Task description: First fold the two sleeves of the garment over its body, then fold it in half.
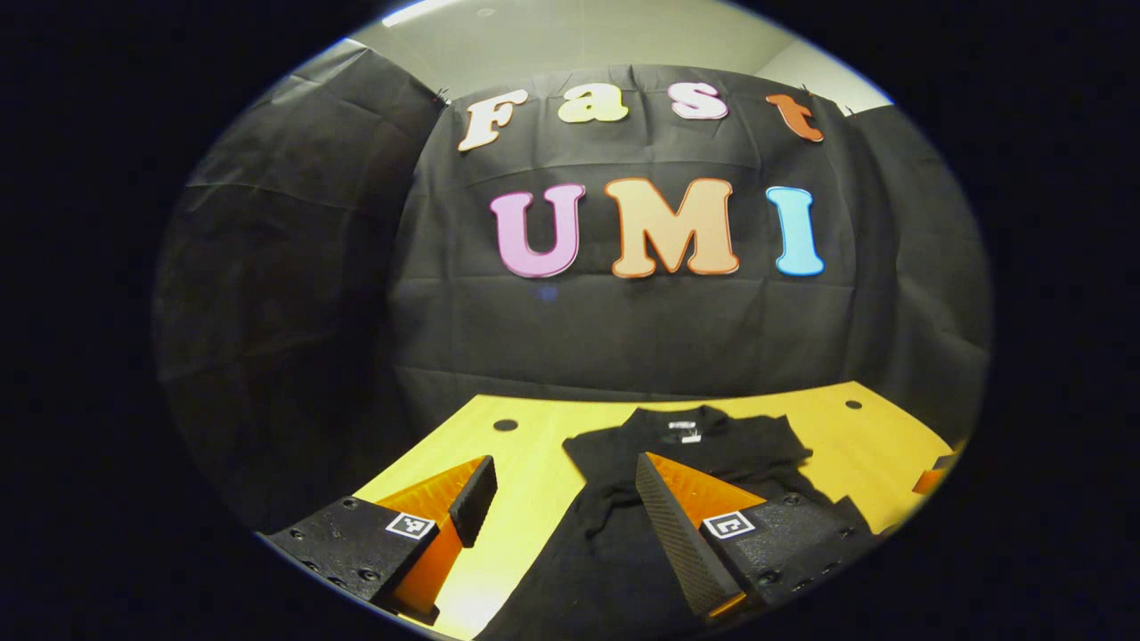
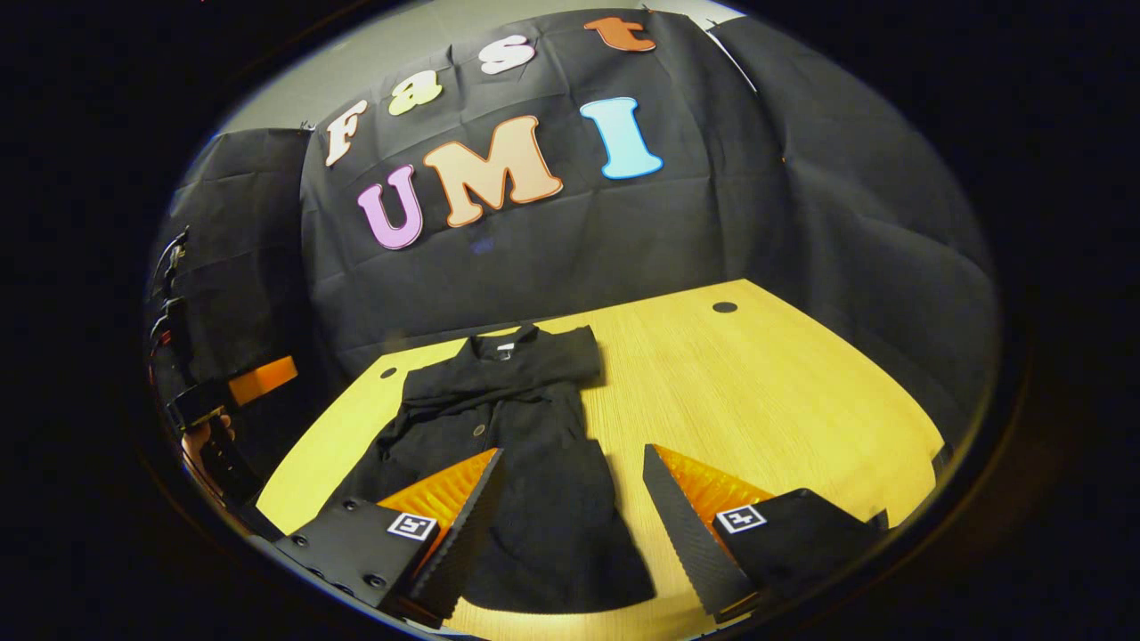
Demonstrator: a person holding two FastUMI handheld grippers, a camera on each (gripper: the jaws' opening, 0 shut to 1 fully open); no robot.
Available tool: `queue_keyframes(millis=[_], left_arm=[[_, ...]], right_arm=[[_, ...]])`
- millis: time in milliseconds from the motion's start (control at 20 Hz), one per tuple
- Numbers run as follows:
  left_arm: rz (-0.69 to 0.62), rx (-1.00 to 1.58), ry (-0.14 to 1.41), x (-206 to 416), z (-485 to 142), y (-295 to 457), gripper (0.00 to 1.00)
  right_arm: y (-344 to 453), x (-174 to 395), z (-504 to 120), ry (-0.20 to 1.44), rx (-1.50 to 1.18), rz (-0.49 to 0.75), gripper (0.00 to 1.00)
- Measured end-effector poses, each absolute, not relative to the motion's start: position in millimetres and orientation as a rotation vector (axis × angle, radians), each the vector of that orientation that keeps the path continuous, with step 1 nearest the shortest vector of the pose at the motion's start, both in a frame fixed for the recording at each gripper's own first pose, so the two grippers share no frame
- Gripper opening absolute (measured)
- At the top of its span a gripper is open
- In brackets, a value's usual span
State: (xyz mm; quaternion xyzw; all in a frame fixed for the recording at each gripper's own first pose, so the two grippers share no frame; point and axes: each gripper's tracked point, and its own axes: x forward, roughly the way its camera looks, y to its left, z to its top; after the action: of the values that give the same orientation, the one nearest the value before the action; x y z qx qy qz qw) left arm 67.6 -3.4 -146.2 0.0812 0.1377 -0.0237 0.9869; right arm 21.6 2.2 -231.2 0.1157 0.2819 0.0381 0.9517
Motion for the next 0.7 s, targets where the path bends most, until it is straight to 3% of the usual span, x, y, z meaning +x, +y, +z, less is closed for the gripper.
queue_keyframes(millis=[550,600,700], left_arm=[[-0.104,0.186,0.561,-44.3,-266.3,39.5,0.93],[-0.107,0.199,0.585,-51.0,-276.1,42.6,0.93],[-0.121,0.201,0.621,-63.0,-290.1,44.8,0.94]], right_arm=[[14.4,-35.2,-301.9,0.7,0.18,0.039,0.98],[13.8,-38.0,-306.5,0.714,0.18,0.035,0.93],[10.9,-44.3,-318.5,0.739,0.158,0.022,0.98]])
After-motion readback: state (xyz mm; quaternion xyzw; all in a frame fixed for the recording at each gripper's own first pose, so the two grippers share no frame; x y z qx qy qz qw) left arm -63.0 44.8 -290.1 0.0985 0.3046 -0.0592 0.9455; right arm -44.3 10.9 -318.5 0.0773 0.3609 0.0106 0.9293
